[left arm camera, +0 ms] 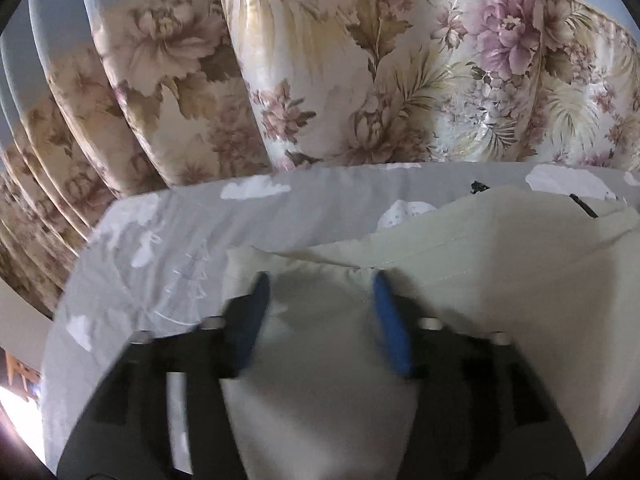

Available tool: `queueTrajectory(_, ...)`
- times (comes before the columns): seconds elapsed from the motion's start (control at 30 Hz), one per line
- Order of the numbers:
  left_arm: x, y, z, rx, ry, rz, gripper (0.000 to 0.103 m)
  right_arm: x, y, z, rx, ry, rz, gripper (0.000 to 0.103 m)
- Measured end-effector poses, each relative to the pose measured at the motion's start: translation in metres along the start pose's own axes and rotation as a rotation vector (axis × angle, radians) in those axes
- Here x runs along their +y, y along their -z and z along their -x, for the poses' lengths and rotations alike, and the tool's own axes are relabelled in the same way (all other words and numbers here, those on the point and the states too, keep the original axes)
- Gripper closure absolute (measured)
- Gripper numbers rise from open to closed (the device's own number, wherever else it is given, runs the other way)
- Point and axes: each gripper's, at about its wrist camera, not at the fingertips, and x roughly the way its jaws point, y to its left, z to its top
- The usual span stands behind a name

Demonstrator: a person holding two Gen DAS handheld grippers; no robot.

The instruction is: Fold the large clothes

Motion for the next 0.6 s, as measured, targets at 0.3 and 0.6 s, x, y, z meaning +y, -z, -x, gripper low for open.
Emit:
queueTrajectory(0.3, -0.044, -0.007, 0.071, -0.085, 0.110, 0.020, 0.027, 0.056, -0.004, 0.076, -0.129, -0.098, 0.002, 0.025)
queueTrajectory(0.6, -0.083, 0.031, 0.032, -0.033, -0.013, -0.036, 0.022, 0.081, 0.037, 0.014, -0.042, 0.074, 0.175, 0.013)
